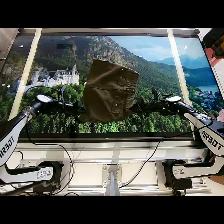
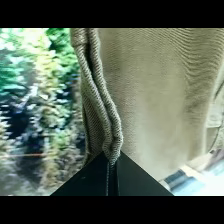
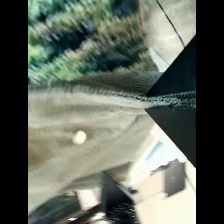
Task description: Fold the clothes and pants, and hang the long-sleeved shirts on hangers.
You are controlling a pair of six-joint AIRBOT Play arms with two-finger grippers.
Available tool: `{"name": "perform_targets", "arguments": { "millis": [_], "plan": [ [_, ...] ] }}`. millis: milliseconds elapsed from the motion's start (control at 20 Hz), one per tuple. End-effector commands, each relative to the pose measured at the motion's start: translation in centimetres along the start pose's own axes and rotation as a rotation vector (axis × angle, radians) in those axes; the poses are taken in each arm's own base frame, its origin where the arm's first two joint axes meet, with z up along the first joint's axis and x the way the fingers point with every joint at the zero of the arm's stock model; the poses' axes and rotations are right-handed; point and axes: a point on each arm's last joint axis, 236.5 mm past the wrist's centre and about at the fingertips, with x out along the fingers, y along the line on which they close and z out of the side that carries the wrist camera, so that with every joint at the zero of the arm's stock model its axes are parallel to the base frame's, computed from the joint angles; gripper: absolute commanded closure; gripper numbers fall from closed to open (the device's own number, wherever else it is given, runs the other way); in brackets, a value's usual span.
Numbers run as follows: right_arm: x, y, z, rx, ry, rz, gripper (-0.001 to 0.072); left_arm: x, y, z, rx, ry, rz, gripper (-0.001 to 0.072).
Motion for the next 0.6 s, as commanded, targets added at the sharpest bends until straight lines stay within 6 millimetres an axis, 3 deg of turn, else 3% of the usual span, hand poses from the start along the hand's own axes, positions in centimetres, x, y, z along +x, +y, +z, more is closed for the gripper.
{"name": "perform_targets", "arguments": {
  "millis": [0,150,300,400,550],
  "plan": [
    [-0.7,3.3,-2.0,-0.121,0.115,0.082,0.0683,-1.1,-2.1,0.4,0.044,0.020,-0.051,0.0692],
    [-3.5,9.4,-0.4,-0.326,0.059,0.128,0.0684,-4.8,-6.6,3.4,0.195,-0.088,-0.087,0.0694],
    [-8.5,17.3,0.7,-0.610,-0.078,0.119,0.0684,-11.5,-13.1,6.3,0.442,-0.288,-0.107,0.0694],
    [-12.6,23.1,-0.8,-0.806,-0.175,0.121,0.0683,-16.5,-18.2,5.9,0.654,-0.414,-0.107,0.0694],
    [-17.8,30.1,-6.5,-1.098,-0.300,0.103,0.0683,-24.1,-23.7,2.8,0.898,-0.599,-0.024,0.0694]
  ]
}}
